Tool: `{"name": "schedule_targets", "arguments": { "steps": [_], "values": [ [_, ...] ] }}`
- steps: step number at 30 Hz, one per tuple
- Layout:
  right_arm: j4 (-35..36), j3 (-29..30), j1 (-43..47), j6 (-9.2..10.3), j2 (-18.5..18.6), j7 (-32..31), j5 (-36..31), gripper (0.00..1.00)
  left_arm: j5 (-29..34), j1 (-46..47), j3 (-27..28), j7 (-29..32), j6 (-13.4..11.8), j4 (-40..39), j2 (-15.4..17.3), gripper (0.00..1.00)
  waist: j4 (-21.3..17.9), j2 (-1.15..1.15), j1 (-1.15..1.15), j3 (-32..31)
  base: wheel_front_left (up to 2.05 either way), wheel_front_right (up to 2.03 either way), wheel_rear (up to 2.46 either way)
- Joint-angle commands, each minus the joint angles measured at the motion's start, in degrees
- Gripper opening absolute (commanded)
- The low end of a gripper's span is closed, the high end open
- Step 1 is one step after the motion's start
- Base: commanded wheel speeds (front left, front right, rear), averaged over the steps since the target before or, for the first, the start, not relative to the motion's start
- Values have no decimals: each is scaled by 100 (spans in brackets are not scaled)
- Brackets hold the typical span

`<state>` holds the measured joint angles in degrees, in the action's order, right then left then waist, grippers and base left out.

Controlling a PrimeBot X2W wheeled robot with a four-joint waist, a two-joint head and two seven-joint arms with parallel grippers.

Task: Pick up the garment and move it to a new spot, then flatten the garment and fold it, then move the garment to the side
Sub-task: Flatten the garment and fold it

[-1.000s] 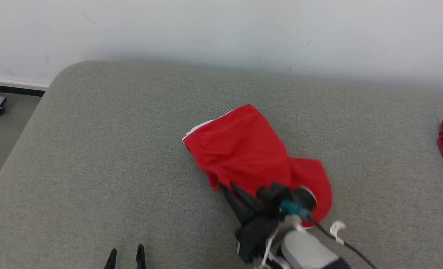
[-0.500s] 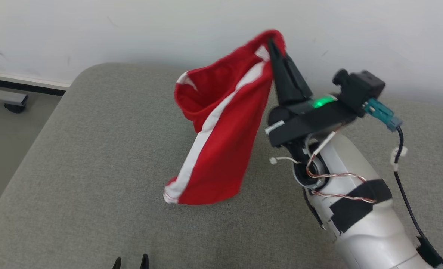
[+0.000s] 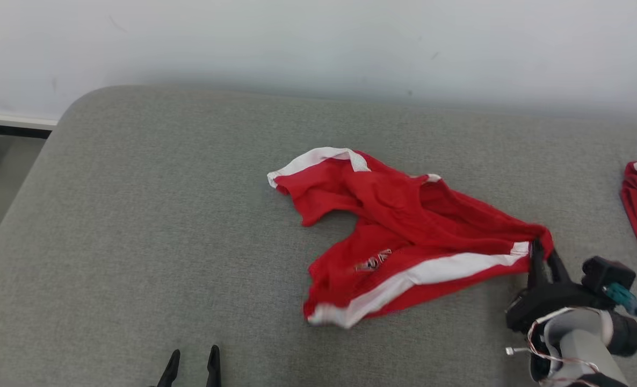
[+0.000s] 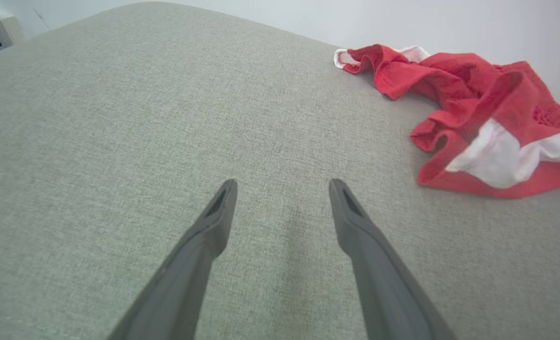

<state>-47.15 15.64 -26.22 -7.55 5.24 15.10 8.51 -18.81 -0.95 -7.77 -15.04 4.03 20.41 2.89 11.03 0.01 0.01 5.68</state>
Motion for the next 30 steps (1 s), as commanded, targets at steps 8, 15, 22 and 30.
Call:
{"name": "schedule_targets", "arguments": {
  "steps": [8, 15, 22, 30],
  "values": [
    [862, 307, 587, 15, -201, 0, -398, 100, 60, 17, 38, -18, 62, -36, -2, 100, -413, -1, -1, -124, 0, 0, 0],
    [1996, -457, 1365, 15, -236, 0, -161, 100, -21, 55, -290, -18, 229, -96, 0, 100, -775, -1, -1, -214, 0, 0, 0],
    [2328, -841, 1726, 15, -238, 0, 79, 100, -101, 205, -915, -18, 327, -42, 3, 100, -1165, -1, -1, -90, 0, 0, 0],
    [2356, -1060, 1794, 15, -237, 1, 113, 100, -56, 447, -1182, -18, 340, 210, 5, 100, -1526, -1, -1, 0, 0, 0, 0]
  ]
}}
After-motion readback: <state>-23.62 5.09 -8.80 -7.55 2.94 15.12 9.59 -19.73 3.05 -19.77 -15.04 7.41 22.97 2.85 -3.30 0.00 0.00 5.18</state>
